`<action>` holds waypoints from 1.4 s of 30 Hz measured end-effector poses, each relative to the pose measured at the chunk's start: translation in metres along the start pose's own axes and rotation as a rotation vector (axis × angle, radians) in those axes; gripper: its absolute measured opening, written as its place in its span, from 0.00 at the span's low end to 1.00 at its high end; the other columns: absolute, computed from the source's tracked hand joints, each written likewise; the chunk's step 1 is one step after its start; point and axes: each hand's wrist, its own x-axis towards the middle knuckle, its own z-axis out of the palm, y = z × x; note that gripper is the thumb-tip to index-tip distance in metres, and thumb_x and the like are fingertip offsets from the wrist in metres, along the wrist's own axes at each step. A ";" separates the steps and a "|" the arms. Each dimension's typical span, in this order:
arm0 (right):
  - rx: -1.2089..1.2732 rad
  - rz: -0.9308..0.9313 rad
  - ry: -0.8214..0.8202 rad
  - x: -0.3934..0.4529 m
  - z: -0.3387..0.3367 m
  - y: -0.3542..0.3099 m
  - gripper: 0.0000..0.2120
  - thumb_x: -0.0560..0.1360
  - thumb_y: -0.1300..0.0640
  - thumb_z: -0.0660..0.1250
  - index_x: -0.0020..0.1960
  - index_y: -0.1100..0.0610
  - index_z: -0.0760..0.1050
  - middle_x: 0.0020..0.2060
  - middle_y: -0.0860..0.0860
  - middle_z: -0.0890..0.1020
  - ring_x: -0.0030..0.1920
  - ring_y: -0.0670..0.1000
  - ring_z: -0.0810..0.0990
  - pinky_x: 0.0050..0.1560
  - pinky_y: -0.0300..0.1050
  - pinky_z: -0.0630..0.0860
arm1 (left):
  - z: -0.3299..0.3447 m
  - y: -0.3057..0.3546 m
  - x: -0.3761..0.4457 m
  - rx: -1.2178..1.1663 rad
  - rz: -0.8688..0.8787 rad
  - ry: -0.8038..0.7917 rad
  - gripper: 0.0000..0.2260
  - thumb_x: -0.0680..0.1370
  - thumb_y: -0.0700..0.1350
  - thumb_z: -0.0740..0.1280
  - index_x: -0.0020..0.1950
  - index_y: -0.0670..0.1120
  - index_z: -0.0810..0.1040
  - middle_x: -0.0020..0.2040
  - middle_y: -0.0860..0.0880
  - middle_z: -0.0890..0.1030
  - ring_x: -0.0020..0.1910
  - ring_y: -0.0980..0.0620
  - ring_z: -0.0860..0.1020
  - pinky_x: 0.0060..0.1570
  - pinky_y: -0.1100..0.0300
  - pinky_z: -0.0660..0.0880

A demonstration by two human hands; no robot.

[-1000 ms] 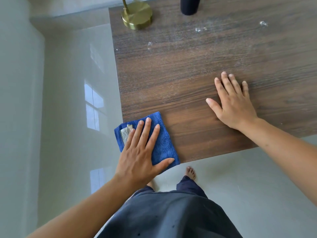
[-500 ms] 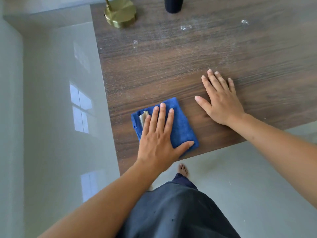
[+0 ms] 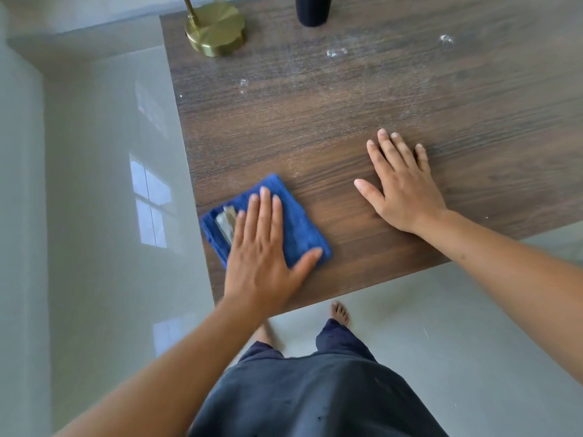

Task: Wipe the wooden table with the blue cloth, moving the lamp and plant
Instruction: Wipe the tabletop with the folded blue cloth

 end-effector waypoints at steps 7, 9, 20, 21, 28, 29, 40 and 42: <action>-0.006 0.002 0.004 0.001 0.002 -0.001 0.38 0.79 0.32 0.42 0.81 0.55 0.50 0.81 0.55 0.49 0.81 0.56 0.46 0.77 0.65 0.46 | -0.009 -0.053 0.006 0.010 -0.161 0.023 0.47 0.75 0.75 0.49 0.82 0.44 0.44 0.82 0.48 0.41 0.80 0.53 0.38 0.79 0.50 0.41; -0.010 0.006 0.008 0.000 0.001 -0.001 0.38 0.79 0.32 0.43 0.81 0.56 0.50 0.81 0.55 0.49 0.81 0.56 0.47 0.77 0.65 0.46 | -0.011 -0.045 0.034 0.017 -0.207 0.035 0.47 0.75 0.75 0.49 0.82 0.43 0.43 0.82 0.46 0.40 0.80 0.52 0.38 0.79 0.50 0.40; 0.001 -0.009 -0.001 0.001 -0.001 0.001 0.39 0.79 0.32 0.42 0.81 0.56 0.50 0.81 0.54 0.48 0.81 0.55 0.46 0.77 0.64 0.45 | -0.001 -0.017 0.025 0.032 0.112 -0.003 0.48 0.75 0.76 0.49 0.82 0.43 0.46 0.82 0.45 0.43 0.81 0.50 0.42 0.79 0.47 0.47; -0.002 -0.006 0.000 0.001 0.000 0.001 0.39 0.79 0.32 0.42 0.82 0.55 0.50 0.81 0.54 0.48 0.81 0.55 0.46 0.78 0.64 0.45 | -0.006 -0.034 0.035 0.037 0.040 0.006 0.49 0.74 0.76 0.49 0.82 0.42 0.46 0.82 0.45 0.43 0.81 0.50 0.41 0.79 0.48 0.45; -0.012 -0.003 0.011 0.000 0.000 -0.001 0.38 0.80 0.33 0.43 0.81 0.56 0.51 0.81 0.55 0.50 0.80 0.56 0.48 0.77 0.65 0.47 | -0.013 -0.014 0.113 0.039 -0.032 0.010 0.48 0.75 0.75 0.48 0.82 0.41 0.45 0.82 0.43 0.43 0.81 0.48 0.41 0.79 0.49 0.41; -0.010 -0.005 0.012 0.000 0.000 -0.001 0.38 0.80 0.33 0.43 0.81 0.56 0.51 0.81 0.55 0.50 0.80 0.56 0.48 0.77 0.65 0.47 | -0.010 -0.003 0.105 0.040 0.031 0.001 0.47 0.76 0.74 0.48 0.82 0.41 0.45 0.82 0.43 0.42 0.81 0.48 0.41 0.79 0.49 0.42; 0.011 0.001 0.019 0.000 0.002 0.000 0.38 0.80 0.33 0.43 0.81 0.55 0.51 0.81 0.54 0.49 0.81 0.55 0.47 0.77 0.65 0.46 | -0.028 -0.059 0.142 0.061 -0.077 0.003 0.49 0.74 0.76 0.47 0.82 0.42 0.43 0.82 0.45 0.41 0.80 0.49 0.40 0.79 0.50 0.41; 0.011 0.001 0.023 0.000 0.002 -0.001 0.38 0.80 0.33 0.43 0.81 0.55 0.52 0.81 0.55 0.50 0.80 0.56 0.47 0.77 0.65 0.47 | -0.025 -0.043 0.151 0.060 -0.098 -0.003 0.48 0.75 0.76 0.46 0.81 0.41 0.43 0.82 0.43 0.41 0.80 0.48 0.40 0.79 0.49 0.41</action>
